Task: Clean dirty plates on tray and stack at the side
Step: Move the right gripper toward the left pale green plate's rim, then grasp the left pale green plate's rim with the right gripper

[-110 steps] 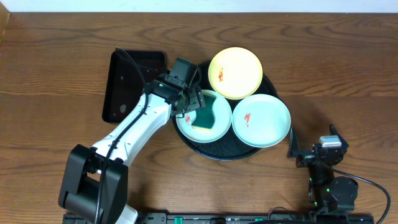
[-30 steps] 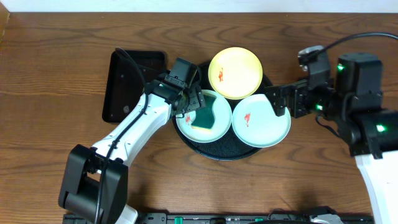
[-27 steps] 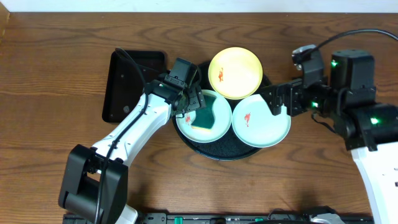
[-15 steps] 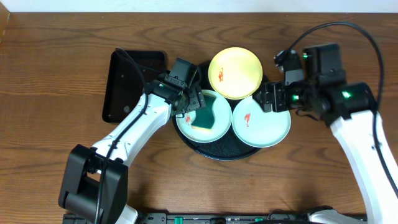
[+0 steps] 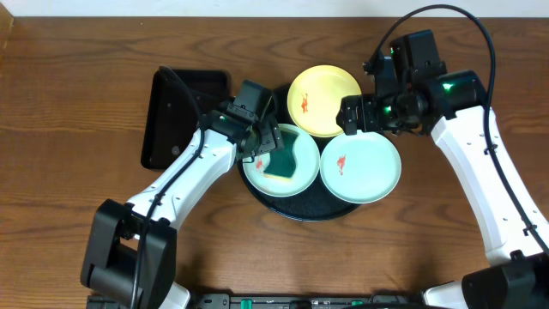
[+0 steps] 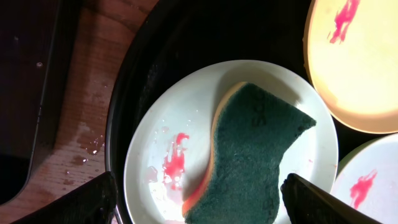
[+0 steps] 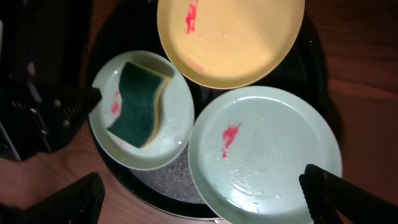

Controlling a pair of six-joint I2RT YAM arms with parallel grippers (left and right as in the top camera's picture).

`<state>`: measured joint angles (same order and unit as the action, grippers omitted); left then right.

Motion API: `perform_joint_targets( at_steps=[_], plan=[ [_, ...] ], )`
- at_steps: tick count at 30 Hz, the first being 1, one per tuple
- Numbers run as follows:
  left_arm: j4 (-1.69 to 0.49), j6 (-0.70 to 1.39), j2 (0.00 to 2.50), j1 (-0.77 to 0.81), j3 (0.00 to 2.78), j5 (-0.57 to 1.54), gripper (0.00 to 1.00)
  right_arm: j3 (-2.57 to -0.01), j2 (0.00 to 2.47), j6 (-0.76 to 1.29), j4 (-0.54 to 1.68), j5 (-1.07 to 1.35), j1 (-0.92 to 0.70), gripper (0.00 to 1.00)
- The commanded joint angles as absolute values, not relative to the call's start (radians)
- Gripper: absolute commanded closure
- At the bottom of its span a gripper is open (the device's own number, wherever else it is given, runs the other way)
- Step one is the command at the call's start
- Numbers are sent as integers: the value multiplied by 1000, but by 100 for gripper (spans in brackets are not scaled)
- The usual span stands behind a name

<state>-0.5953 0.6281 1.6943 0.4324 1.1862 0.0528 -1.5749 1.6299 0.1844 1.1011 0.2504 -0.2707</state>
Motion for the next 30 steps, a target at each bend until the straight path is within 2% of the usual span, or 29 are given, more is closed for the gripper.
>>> perform_joint_targets(
  at_steps=[1, 9, 11, 13, 20, 24, 25, 30],
  plan=[
    [-598, 626, 1692, 429, 1193, 44, 14, -1586, 1631, 258, 1086, 263, -277, 1],
    [-598, 626, 1692, 429, 1193, 44, 14, -1554, 1639, 186, 1056, 237, -325, 1],
    [-598, 626, 1692, 429, 1193, 44, 14, -1554, 1639, 185, 1042, 218, -340, 5],
    [-598, 626, 1692, 429, 1193, 44, 14, -1554, 1639, 187, 1021, 214, -345, 1],
    [-598, 626, 1692, 429, 1193, 44, 14, -1553, 1640, 183, 979, 214, -353, 1],
    [-598, 626, 1692, 429, 1193, 44, 14, -1553, 1662, 125, 973, 213, -380, 7],
    [-598, 626, 1692, 429, 1193, 44, 14, -1553, 1682, 107, 970, 208, -396, 12],
    [-598, 626, 1692, 429, 1193, 44, 14, -1553, 1737, 112, 942, 118, -429, 14]
  ],
)
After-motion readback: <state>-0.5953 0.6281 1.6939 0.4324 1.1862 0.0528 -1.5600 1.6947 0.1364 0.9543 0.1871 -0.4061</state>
